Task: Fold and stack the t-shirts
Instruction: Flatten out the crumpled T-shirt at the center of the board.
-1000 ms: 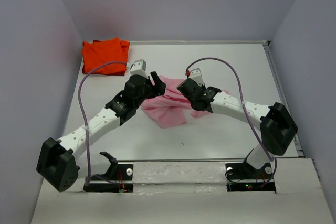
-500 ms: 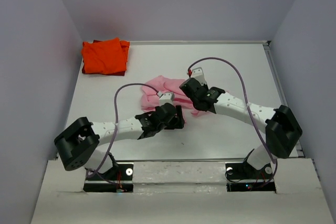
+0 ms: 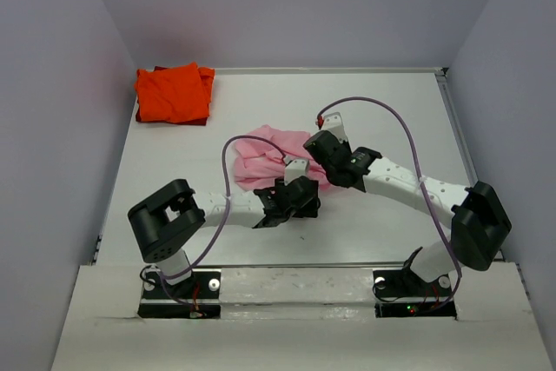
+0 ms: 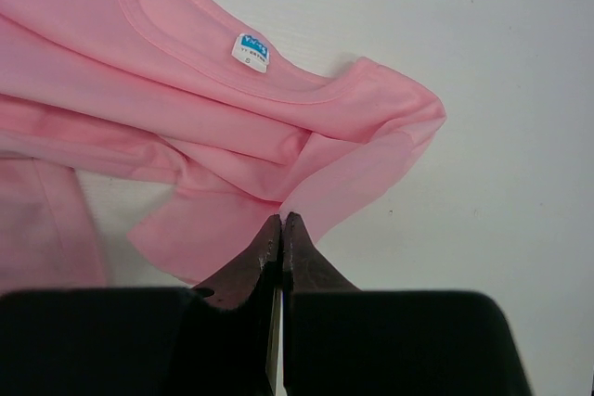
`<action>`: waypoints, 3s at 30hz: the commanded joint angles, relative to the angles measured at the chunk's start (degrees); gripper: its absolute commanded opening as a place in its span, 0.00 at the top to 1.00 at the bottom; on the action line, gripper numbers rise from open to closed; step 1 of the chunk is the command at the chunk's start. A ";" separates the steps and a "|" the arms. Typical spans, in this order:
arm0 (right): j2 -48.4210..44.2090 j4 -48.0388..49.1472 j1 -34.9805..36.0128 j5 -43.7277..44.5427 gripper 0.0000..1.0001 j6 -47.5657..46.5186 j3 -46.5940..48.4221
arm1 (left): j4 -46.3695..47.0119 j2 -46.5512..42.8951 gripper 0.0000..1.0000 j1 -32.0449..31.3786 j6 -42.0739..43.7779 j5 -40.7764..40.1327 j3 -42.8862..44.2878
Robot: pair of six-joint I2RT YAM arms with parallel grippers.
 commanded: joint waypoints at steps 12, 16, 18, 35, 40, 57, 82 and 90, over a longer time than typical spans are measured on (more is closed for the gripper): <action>-1.32 2.80 -0.42 -0.49 1.00 -0.15 -1.34 | -3.43 5.45 0.22 -1.42 5.54 -6.28 9.62; -1.84 2.89 -0.42 -0.49 1.00 -0.24 -1.52 | -3.16 7.30 0.22 -1.50 5.72 -6.28 9.44; -2.11 2.89 -0.42 -0.58 1.00 -0.33 -1.52 | -2.72 8.26 0.22 -1.42 5.80 -6.37 9.09; -5.98 2.80 -0.42 -0.40 1.00 -0.42 -2.92 | 2.90 8.97 1.00 -1.33 5.19 -4.35 3.47; -6.68 2.80 -0.42 0.04 1.00 -0.24 -3.63 | -2.53 -2.76 1.00 -1.33 7.11 -6.19 3.20; -9.84 3.15 -0.42 2.67 1.00 -1.03 -1.87 | -30.14 -40.42 1.00 6.31 26.01 -31.59 19.55; -9.75 5.26 -13.43 3.29 1.00 -20.19 27.13 | -26.45 -40.34 1.00 17.47 41.74 -28.78 30.80; -13.53 6.14 -17.91 5.13 1.00 -20.99 28.01 | -26.11 -43.23 1.00 20.55 47.01 -33.69 33.00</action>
